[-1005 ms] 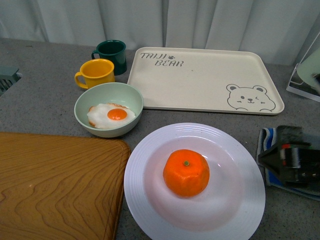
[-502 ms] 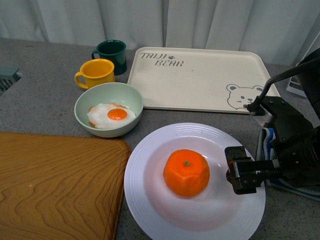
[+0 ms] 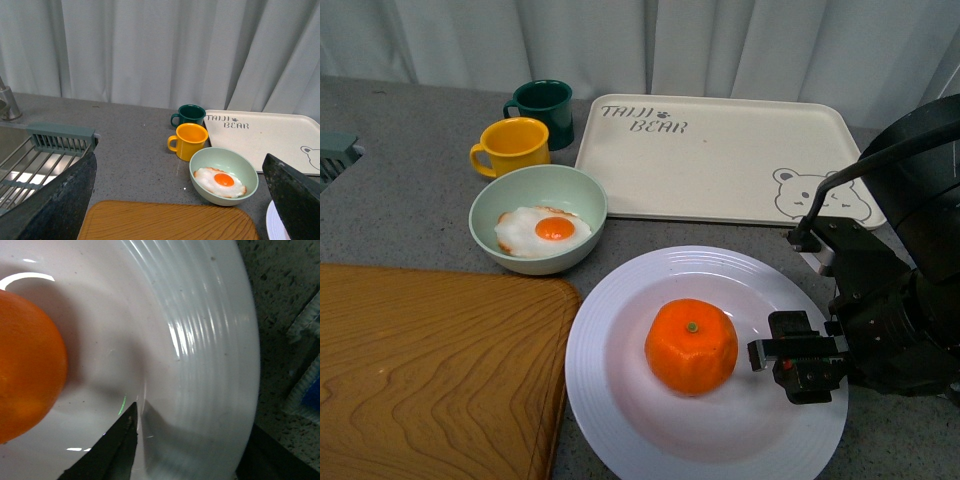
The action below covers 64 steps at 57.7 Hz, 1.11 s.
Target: Place orange and plate with both arms
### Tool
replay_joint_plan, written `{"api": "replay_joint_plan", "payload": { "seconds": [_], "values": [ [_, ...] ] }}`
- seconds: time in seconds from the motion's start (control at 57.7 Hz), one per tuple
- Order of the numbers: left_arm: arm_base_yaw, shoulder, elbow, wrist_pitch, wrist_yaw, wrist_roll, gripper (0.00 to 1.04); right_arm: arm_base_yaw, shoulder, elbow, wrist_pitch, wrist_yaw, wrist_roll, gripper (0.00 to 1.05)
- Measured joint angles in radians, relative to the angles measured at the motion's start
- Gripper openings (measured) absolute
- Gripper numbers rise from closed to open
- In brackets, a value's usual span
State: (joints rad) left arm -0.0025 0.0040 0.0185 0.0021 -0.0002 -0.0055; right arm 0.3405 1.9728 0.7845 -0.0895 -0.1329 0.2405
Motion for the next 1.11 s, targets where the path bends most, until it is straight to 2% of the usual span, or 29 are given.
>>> {"api": "replay_joint_plan", "payload": {
  "seconds": [0.087, 0.277, 0.762, 0.953, 1.109],
  "values": [
    [0.000, 0.000, 0.000, 0.000, 0.000, 0.000, 0.98, -0.007, 0.000, 0.005, 0.002, -0.036, 0.051, 0.33],
    [0.000, 0.000, 0.000, 0.000, 0.000, 0.000, 0.98, -0.028, -0.019, -0.014, 0.041, -0.117, 0.125, 0.23],
    [0.000, 0.000, 0.000, 0.000, 0.000, 0.000, 0.98, -0.112, -0.079, -0.243, 0.343, -0.327, 0.378, 0.12],
    [0.000, 0.000, 0.000, 0.000, 0.000, 0.000, 0.98, -0.169, -0.087, -0.322, 0.508, -0.421, 0.454, 0.06],
    [0.000, 0.000, 0.000, 0.000, 0.000, 0.000, 0.98, -0.230, -0.137, -0.354, 0.584, -0.447, 0.496, 0.02]
  ]
}}
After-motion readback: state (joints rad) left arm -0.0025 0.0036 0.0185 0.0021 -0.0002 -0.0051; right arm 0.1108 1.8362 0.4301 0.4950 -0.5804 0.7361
